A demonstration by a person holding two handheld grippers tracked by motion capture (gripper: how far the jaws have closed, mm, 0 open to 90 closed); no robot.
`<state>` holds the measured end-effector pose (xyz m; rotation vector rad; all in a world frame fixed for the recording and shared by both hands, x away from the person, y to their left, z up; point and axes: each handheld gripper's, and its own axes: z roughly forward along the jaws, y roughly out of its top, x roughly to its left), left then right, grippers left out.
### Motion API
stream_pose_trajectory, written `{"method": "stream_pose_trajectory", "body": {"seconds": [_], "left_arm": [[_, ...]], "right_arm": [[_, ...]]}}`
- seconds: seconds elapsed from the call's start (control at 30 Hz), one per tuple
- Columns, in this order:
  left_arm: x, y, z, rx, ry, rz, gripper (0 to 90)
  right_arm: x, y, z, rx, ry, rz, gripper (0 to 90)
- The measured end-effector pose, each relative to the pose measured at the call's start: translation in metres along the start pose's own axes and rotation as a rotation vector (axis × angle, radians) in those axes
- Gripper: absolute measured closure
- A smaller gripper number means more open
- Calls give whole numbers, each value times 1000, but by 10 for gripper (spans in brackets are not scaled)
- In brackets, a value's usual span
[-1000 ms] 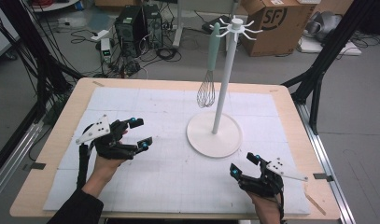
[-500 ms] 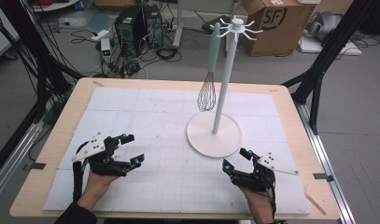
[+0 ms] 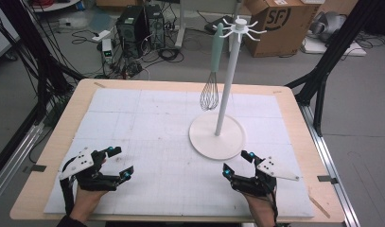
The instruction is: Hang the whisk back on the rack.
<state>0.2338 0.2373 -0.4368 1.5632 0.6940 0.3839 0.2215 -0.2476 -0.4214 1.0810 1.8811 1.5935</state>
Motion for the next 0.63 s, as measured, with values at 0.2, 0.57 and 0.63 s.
{"method": "stream_pose_trajectory", "body": {"seconds": [0.2,0.57,0.63], "left_arm": [[-1,-5,-12,-16,34,10,123],[0,-4,-13,-43,30,9,123],[-1,-4,-12,-41,29,13,123]], "right_arm": [[5,-4,-2,8,14,-49,153],[5,-9,-1,11,25,-40,153],[4,-9,-1,9,23,-30,153]]}}
